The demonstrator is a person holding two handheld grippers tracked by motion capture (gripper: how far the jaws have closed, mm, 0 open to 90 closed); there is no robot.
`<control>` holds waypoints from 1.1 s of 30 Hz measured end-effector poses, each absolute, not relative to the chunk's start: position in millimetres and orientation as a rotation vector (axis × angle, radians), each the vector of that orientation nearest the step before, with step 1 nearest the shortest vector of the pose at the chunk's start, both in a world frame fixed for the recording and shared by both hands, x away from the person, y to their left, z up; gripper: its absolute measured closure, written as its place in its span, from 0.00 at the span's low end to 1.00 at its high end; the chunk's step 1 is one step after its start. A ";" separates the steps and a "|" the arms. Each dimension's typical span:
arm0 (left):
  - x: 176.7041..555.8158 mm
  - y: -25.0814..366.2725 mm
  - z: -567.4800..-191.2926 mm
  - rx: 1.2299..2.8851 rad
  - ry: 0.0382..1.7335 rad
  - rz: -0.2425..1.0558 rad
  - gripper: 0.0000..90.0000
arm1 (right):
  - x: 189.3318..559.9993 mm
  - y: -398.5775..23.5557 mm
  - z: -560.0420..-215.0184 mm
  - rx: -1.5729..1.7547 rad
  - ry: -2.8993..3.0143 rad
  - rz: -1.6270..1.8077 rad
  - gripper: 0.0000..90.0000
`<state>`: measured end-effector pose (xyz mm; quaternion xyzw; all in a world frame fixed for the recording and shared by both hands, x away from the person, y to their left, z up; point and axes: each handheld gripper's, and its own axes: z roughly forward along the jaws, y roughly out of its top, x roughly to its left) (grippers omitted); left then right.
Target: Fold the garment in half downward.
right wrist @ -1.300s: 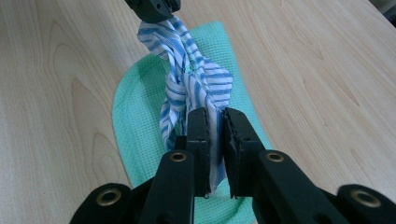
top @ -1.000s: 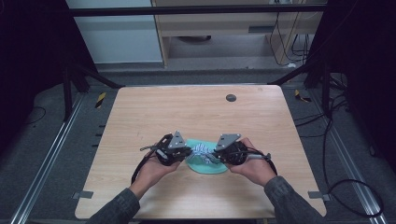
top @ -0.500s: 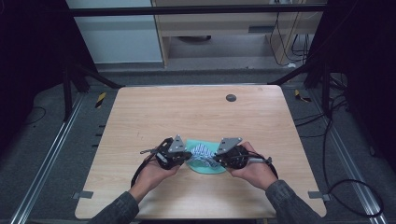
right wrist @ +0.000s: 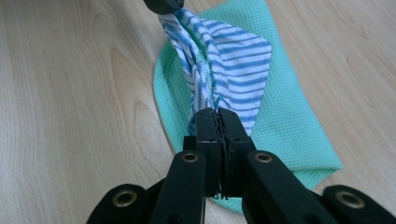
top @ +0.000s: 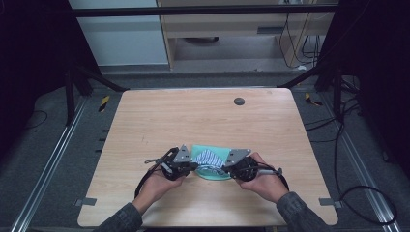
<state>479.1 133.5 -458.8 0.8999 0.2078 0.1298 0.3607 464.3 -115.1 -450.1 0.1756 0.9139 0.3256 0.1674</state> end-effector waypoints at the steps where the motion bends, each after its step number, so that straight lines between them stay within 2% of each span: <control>1: 478.6 133.6 -458.9 2.324 0.529 0.335 1.00 | 463.5 -115.2 -450.8 0.503 2.602 0.922 0.99; 33: 461.3 133.8 -477.2 2.380 0.486 0.288 1.00 | 446.1 -114.8 -473.6 0.456 2.695 0.863 1.00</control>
